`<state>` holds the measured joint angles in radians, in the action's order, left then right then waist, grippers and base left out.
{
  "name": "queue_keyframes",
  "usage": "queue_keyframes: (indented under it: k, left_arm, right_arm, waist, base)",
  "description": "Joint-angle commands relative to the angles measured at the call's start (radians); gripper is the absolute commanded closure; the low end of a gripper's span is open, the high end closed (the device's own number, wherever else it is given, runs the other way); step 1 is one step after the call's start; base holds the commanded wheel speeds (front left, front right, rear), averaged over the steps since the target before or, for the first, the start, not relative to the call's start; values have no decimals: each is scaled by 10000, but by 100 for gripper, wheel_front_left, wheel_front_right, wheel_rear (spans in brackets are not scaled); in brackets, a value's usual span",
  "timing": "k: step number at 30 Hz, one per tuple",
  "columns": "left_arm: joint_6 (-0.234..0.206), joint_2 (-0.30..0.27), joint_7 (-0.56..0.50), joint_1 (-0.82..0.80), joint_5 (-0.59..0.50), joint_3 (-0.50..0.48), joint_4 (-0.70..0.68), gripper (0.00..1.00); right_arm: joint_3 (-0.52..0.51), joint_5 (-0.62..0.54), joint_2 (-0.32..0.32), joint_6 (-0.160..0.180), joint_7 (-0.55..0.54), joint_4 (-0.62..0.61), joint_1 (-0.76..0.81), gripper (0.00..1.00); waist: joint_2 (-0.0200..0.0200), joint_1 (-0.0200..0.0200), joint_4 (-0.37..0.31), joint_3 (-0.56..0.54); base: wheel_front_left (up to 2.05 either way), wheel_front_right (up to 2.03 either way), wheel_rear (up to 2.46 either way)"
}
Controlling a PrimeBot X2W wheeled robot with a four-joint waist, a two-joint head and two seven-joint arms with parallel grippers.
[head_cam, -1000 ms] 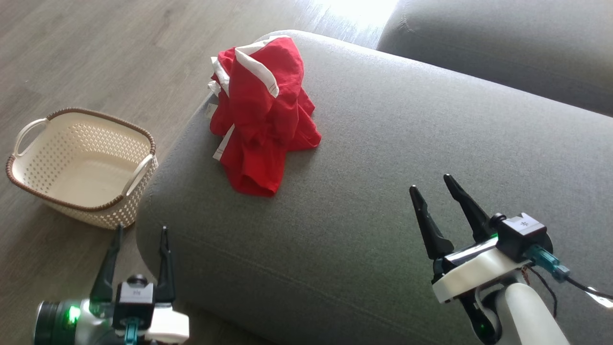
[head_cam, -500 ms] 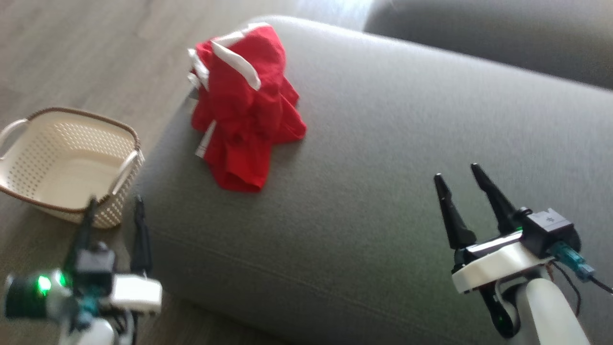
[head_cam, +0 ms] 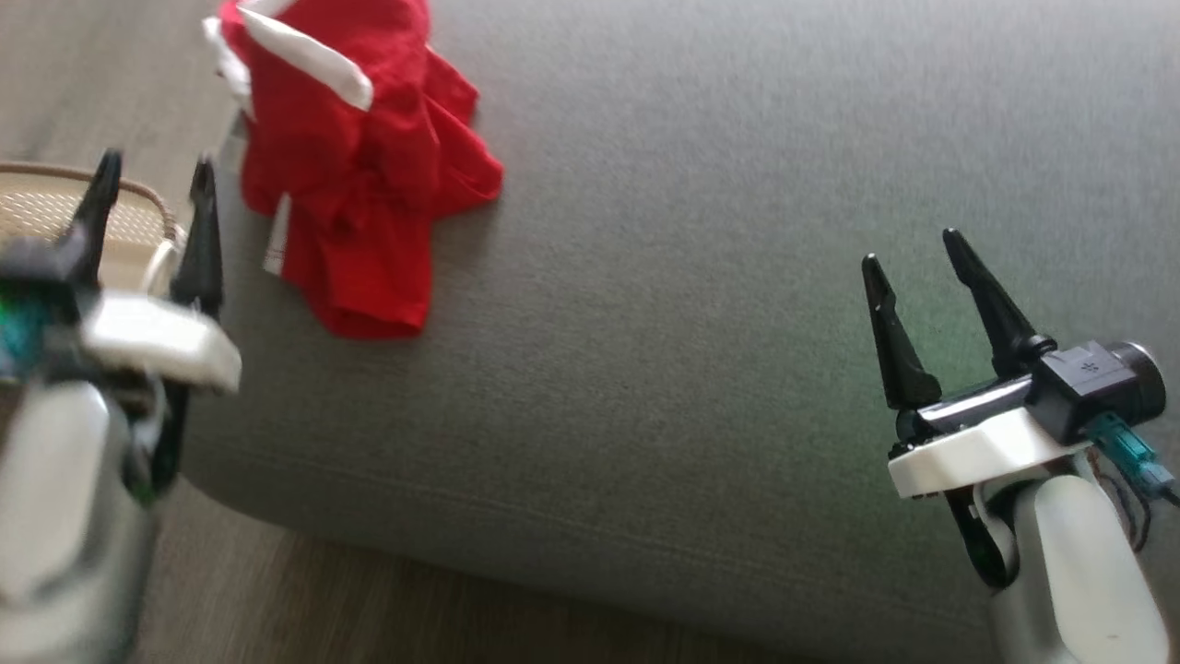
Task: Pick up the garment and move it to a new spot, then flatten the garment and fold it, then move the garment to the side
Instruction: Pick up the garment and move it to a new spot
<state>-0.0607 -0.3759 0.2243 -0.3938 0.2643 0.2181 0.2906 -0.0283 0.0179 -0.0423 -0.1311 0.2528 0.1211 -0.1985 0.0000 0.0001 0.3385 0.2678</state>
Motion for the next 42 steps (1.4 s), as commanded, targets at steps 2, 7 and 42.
queue_keyframes:
  k: [2, 7, 42]
  left_arm:
    - [788, -419, -840, -1415, 723, -351, 582, 0]
    - [1483, -575, -1934, -3282, 1187, -170, 2100, 0]
    - [1228, -408, 370, -6214, 763, 47, 2952, 100]
  right_arm:
    - [256, -126, -79, 4, 90, -488, -383, 0]
    - [302, -239, -79, 4, 90, -726, -703, 0]
    - [361, 645, -79, 4, 90, -652, -792, 0]
  waist:
    - [0, -1, -355, 616]
    - [0, -1, -653, 1194]
    - [0, -1, -1716, -86]
  base:
    - [0, 0, 0]
    - [0, 0, 0]
    - [0, 0, 0]
